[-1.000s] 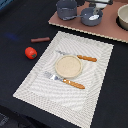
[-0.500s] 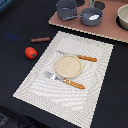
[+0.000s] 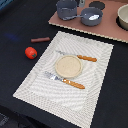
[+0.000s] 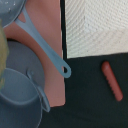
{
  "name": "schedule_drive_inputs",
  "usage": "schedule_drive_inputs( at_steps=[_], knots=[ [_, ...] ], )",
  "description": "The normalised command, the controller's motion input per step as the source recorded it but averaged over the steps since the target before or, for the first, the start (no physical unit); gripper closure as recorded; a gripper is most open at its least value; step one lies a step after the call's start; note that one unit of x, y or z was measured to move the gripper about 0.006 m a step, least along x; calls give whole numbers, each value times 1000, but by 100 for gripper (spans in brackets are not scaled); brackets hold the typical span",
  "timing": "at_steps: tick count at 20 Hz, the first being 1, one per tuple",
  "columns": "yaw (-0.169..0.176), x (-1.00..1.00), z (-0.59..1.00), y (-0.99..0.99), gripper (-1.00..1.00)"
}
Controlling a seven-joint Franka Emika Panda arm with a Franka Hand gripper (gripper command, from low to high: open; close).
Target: Place the fish, sausage, and tomato into the frying pan.
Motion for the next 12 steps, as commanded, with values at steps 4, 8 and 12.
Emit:
schedule_drive_inputs(
  at_steps=[4, 8, 12],
  knots=[
    [-61, -676, -220, -603, -100],
    [-18, -655, -185, -716, -100],
    [-38, -656, -246, -678, -100]
  ],
)
